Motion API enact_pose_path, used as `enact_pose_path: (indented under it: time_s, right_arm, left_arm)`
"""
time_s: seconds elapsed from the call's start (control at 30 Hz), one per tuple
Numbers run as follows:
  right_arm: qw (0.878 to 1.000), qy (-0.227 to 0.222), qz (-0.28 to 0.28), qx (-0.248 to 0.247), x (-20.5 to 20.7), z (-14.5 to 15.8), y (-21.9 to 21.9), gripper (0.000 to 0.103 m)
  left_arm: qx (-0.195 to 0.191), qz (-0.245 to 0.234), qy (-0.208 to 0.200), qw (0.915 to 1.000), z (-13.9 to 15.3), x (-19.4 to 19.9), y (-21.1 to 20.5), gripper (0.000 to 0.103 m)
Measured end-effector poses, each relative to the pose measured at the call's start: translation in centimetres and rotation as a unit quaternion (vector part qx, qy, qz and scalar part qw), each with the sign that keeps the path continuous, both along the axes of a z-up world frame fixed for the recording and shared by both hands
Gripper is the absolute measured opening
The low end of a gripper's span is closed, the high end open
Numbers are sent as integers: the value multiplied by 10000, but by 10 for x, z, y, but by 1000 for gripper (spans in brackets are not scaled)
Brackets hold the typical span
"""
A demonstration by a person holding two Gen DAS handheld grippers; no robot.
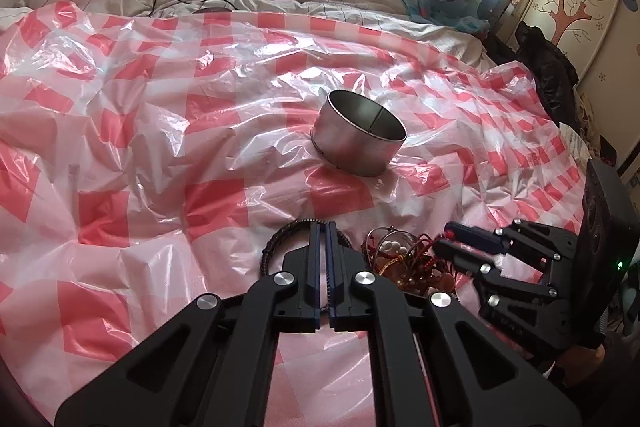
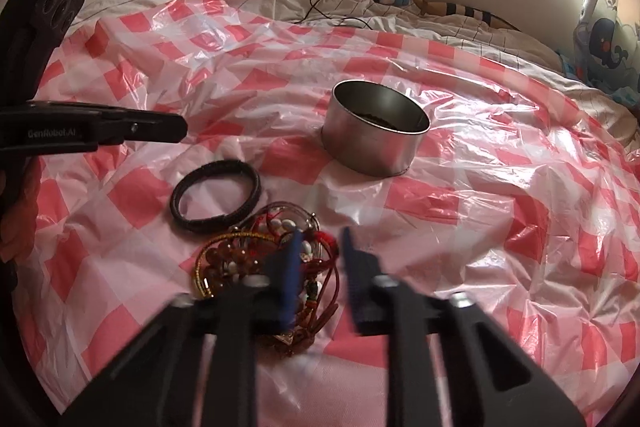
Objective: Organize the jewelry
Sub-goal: 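Carry the black bracelet into the tin with left gripper while right gripper grasps a red cord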
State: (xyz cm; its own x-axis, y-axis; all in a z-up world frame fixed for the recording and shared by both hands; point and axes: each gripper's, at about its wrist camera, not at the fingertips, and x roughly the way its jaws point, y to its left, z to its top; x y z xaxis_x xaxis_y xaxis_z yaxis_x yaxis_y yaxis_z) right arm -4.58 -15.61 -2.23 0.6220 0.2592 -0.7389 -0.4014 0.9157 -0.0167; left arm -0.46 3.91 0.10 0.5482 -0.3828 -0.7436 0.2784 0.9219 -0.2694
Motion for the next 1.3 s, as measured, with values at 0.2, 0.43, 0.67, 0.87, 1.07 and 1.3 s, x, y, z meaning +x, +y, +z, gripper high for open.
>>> enact_pose_path:
  time_s: [0.2,0.43,0.67,0.87,1.07,1.3]
  right_arm:
    - [9995,-20,-4,317,-2,7,-6,6]
    - [9922,-24,-122,1238,-4,26,-29,6]
    - [9876,-82,-268,1543,-3,35,-41,6]
    - [9793,-93,-405,1980,-1,40,-57,6]
    - [9699,-146,-404,2398,2,50,-65,6]
    - [9664,-484,-566,2462,21,75,-81,6]
  left_arm:
    - [47,156,428,9989,-18,9,11,1]
    - [525,475,893,9935,-52,26,8,34]
    - [879,372,521,9941,-47,21,-4,7]
    - [515,256,114,9983,-10,7,1,7]
    - [158,180,120,9996,2,14,0,7]
    - [221,-48,-129,9997,24,49,-29,7]
